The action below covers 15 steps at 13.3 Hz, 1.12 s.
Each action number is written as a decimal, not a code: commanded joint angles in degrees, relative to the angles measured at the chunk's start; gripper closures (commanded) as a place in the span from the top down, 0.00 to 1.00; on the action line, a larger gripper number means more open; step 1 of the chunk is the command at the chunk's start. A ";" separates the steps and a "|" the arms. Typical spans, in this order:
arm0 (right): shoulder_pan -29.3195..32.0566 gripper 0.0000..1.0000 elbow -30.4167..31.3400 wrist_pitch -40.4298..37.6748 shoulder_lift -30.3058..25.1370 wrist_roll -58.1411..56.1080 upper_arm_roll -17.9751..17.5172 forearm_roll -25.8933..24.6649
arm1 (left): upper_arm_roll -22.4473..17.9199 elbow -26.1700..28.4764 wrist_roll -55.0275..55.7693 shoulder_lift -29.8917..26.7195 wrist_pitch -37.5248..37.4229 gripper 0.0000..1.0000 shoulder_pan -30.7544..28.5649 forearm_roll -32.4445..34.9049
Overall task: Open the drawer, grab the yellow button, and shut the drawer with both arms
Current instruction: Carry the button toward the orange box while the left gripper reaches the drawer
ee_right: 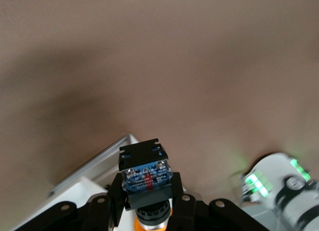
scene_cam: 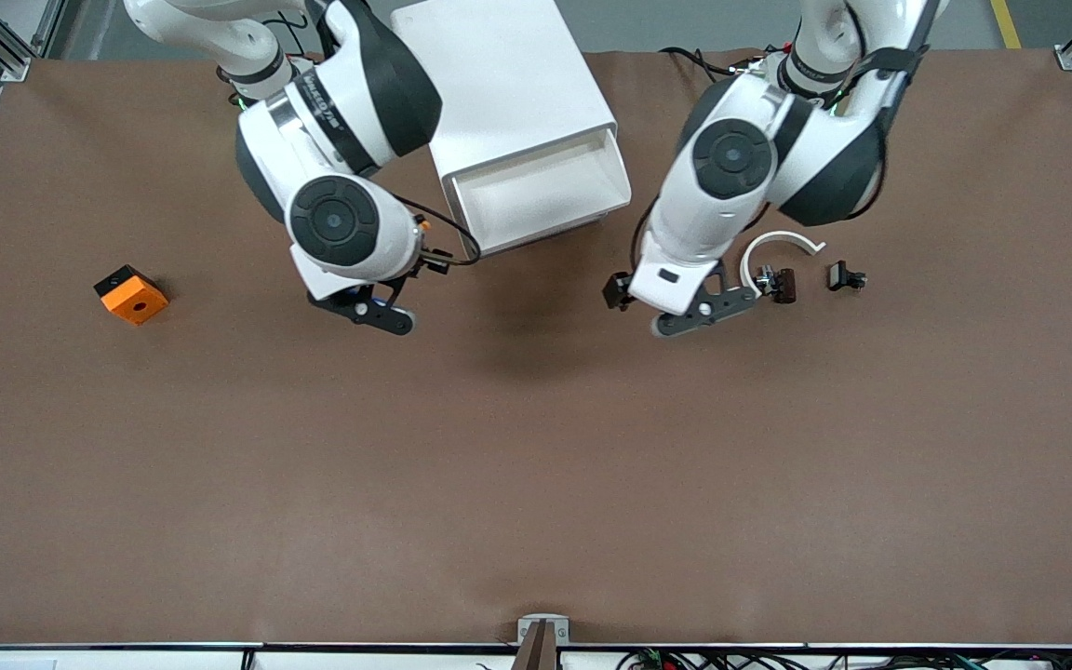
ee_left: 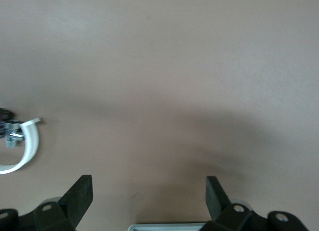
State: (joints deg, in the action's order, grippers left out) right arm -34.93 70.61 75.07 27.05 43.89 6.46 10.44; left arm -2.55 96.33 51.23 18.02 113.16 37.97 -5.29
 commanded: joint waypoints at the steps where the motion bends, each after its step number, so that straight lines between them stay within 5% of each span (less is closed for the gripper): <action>1: 5.03 0.06 4.61 0.25 -4.02 -12.55 -0.75 -1.21 | 0.26 2.01 1.41 1.93 5.56 1.00 2.89 1.34; 8: 14.27 0.06 27.80 16.23 -15.00 -32.36 -0.75 -8.67 | 2.71 7.56 6.24 2.38 8.05 1.00 9.23 1.08; 11: 18.13 0.06 29.94 20.11 -14.93 -32.64 -0.75 -13.68 | 5.44 8.35 9.40 2.11 6.56 1.00 9.23 -0.24; 15: 28.75 0.08 34.13 27.90 -14.66 -40.69 -0.66 -14.04 | 8.69 8.35 10.81 2.11 2.08 1.00 9.23 -1.82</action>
State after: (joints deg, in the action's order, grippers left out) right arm -11.46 99.99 98.16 14.36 7.29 6.84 -2.60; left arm 4.66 103.10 61.24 22.07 117.19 47.37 -5.86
